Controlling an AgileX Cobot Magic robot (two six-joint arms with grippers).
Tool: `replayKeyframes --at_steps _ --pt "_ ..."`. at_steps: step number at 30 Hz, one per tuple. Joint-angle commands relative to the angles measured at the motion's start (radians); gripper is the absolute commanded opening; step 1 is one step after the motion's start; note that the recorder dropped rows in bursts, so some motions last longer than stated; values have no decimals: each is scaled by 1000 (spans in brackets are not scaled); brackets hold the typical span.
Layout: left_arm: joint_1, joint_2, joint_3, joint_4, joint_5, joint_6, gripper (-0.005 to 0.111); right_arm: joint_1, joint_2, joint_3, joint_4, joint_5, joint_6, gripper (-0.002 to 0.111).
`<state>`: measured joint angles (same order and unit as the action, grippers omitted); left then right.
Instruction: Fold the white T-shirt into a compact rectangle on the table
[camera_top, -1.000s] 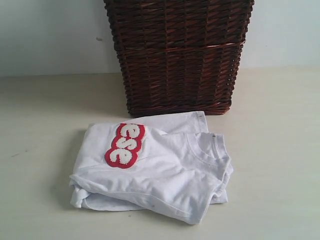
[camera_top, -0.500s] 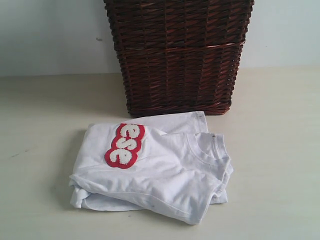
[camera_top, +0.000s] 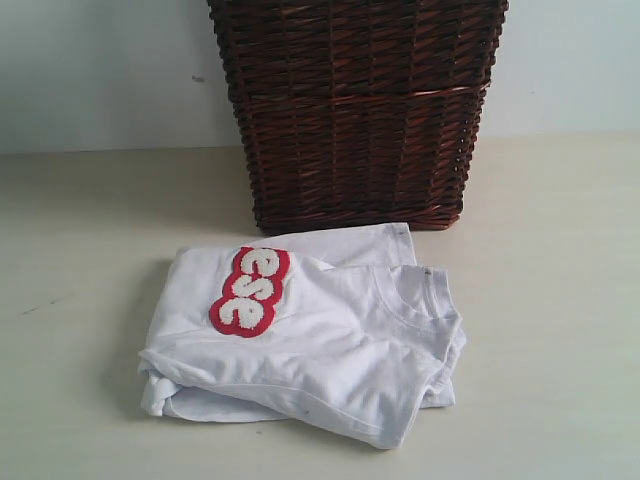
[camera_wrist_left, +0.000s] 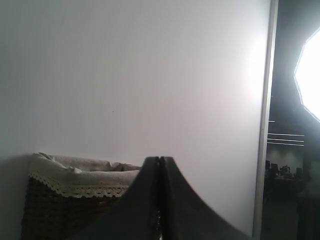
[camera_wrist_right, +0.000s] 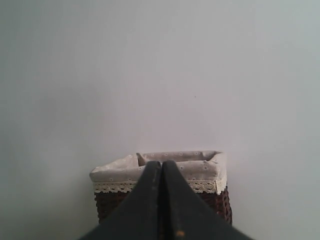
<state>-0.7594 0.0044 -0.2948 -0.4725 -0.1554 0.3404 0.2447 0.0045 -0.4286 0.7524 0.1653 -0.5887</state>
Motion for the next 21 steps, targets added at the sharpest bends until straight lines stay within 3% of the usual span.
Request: replayKeyframes --at_steps 1,5,10,12,17,21 --pt "2 -4 9 3 6 -4 0 0 -5 5 3 3 0 0" --pt "34 -4 66 172 -1 -11 0 0 -5 5 3 3 0 0" --pt "241 -4 189 228 -1 -146 0 0 -5 5 3 3 0 0" --pt "335 -4 232 330 3 -271 0 0 -5 5 3 3 0 0" --pt "479 -4 295 635 3 -598 0 0 -5 5 3 3 0 0" --pt "585 -4 295 644 60 -618 0 0 -5 5 3 3 0 0"
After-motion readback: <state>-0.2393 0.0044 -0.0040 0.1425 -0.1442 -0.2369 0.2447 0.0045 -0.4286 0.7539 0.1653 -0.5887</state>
